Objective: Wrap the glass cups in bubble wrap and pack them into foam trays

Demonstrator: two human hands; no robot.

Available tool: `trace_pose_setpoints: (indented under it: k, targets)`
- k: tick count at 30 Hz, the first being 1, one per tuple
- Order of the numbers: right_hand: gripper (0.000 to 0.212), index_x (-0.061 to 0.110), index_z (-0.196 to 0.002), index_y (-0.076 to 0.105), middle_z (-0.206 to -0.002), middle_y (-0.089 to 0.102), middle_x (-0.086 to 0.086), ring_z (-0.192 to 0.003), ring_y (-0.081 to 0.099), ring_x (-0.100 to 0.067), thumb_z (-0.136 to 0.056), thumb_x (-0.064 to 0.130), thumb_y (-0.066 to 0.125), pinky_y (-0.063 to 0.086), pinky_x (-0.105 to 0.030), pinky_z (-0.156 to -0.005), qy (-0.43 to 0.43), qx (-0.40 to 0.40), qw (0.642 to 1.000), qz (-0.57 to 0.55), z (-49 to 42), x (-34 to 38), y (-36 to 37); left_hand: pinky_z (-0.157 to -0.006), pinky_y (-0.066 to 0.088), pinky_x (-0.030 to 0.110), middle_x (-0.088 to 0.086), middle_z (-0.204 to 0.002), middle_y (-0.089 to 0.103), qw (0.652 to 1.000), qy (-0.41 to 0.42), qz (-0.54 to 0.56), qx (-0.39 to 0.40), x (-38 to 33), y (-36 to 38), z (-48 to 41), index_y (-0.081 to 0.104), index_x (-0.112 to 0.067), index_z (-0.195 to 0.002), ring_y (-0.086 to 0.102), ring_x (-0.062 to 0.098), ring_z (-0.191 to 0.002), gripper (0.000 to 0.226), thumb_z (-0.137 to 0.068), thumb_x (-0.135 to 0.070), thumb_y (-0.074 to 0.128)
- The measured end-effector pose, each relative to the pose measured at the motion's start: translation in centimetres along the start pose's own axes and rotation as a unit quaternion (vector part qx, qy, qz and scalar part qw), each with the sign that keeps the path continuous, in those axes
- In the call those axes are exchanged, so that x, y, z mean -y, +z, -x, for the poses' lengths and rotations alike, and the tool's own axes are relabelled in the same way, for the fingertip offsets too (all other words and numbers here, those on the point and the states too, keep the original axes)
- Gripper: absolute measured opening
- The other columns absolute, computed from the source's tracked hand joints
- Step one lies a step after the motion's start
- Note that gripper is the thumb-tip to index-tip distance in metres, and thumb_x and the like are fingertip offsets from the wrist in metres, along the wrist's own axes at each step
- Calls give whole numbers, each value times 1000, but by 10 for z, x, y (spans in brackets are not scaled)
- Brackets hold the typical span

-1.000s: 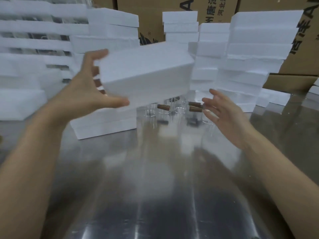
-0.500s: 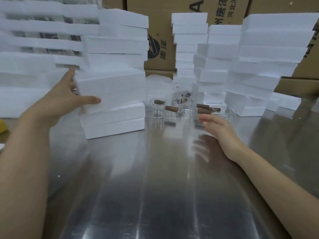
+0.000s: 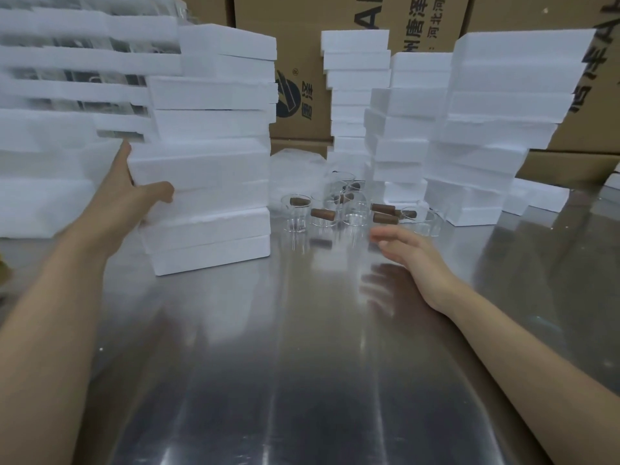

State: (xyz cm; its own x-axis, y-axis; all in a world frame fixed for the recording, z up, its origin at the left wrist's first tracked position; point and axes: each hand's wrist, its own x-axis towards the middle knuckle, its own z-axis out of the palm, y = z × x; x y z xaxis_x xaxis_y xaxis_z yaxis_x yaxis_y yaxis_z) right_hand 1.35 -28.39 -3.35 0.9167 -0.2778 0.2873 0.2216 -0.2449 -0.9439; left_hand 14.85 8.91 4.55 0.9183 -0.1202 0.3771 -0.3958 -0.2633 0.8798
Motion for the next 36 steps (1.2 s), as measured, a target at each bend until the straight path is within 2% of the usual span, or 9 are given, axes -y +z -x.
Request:
trace_pose_setpoints:
  k: [5, 12, 20, 23, 24, 26, 28, 33, 36]
  targets:
    - [27, 27, -101, 71, -105, 71, 8, -109, 61, -6, -91, 7, 55, 42, -21, -92, 5, 2, 1000, -7, 1, 2, 1, -93, 39, 28, -11, -144, 36, 997, -57, 35, -39, 1, 4, -2, -1, -34, -153, 46, 16, -123, 105, -79, -48, 73]
    - [27, 27, -99, 71, -102, 71, 9, -108, 61, -7, -91, 6, 54, 42, -21, -92, 10, 4, 1000, -12, 1, 3, 2, -100, 43, 36, -7, -130, 55, 997, 6, -41, -71, 2, 13, 3, 37, -21, -143, 53, 15, -116, 97, -63, -62, 73]
    - [25, 23, -102, 71, -101, 72, 10, -106, 62, -5, -91, 7, 55, 46, -12, -81, 15, 0, 1000, 0, 2, 1, 2, -117, 24, 41, 6, -155, 30, 985, -12, -72, -159, 2, 18, 2, 21, -15, -152, 28, 24, -143, 111, -67, -74, 62]
    - [25, 19, -105, 70, -100, 71, 7, -105, 63, -8, -91, 6, 54, 46, -20, -87, 17, -13, 1000, -3, 1, 2, 2, -111, 29, 46, 7, -140, 40, 900, 250, -113, -337, -23, 46, 24, 38, -7, -138, 37, 24, -133, 68, -92, -54, 52]
    - [24, 18, -105, 70, -100, 71, 5, -104, 64, -11, -91, 6, 54, 47, -22, -85, 20, -22, 999, -19, 1, 3, 3, -99, 39, 39, -5, -125, 48, 879, 327, -111, -329, -31, 66, 35, 48, -13, -124, 48, 14, -115, 45, -94, -45, 48]
    - [24, 16, -104, 68, -97, 70, 2, -96, 64, -14, -90, 2, 54, 49, -22, -78, 11, -64, 996, -53, 0, 6, 5, -67, 37, 22, -22, -83, 53, 926, 312, -107, -186, -42, 115, 64, 51, -35, -91, 50, 1, -76, 11, -88, -44, 45]
    - [27, 14, -103, 66, -97, 67, -1, -89, 63, -16, -88, -4, 54, 50, -20, -72, -36, -140, 989, -12, -1, 11, 6, -53, 26, 24, -12, -60, 52, 956, 222, -194, -4, -38, 165, 88, 49, -30, -66, 49, 10, -61, 29, -84, -50, 42]
    - [44, 15, -114, 60, -115, 55, -1, -86, 56, -15, -80, -10, 48, 51, -27, -74, -134, -242, 948, 159, -30, 35, 0, -63, 43, 37, 5, -62, 53, 925, 197, -302, 123, -18, 201, 92, 47, -12, -64, 57, 31, -72, 36, -93, -33, 47]
    - [57, 13, -134, 47, -136, 36, -7, -117, 43, -21, -79, -6, 47, 41, -26, -84, -178, -243, 901, 312, -72, 58, -15, -64, 45, 39, 7, -64, 57, 934, 192, -276, 123, -17, 200, 89, 45, -11, -62, 55, 31, -69, 35, -91, -31, 48]
